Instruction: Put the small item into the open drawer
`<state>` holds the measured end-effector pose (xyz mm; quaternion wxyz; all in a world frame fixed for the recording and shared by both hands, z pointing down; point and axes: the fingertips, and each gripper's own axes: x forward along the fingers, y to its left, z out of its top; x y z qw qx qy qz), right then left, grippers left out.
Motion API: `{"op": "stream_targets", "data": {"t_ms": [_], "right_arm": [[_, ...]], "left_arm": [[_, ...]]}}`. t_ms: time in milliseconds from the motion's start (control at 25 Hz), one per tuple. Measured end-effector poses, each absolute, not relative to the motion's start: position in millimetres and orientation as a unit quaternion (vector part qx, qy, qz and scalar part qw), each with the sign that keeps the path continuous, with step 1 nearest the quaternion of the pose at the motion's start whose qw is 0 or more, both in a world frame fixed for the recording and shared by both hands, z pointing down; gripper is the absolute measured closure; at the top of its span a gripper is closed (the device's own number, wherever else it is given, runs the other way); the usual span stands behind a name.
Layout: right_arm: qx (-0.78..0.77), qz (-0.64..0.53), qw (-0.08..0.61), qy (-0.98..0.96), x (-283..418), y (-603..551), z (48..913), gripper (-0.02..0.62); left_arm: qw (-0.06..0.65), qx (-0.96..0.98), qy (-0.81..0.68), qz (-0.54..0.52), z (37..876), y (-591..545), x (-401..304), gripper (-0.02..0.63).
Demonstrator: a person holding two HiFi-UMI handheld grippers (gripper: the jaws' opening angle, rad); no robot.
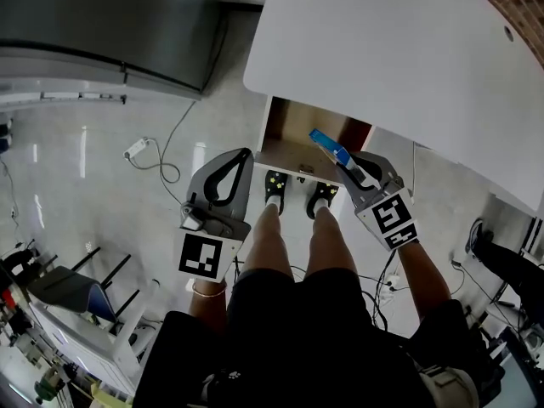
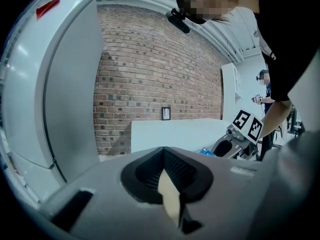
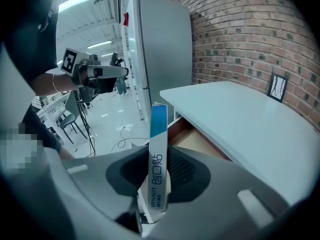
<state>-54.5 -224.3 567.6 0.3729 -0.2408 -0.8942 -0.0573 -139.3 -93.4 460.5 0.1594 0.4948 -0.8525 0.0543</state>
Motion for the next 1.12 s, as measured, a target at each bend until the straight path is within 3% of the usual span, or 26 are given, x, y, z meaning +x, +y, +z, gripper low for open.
{"op": "stream_targets", "data": {"t_ms": [1120], "right_arm": [[-0.299, -0.140, 0.453, -0.828, -66, -215, 680, 0.500]], "left_arm": [[0.195, 0.472, -0.859, 0.042, 515, -86, -147, 0.615]]}}
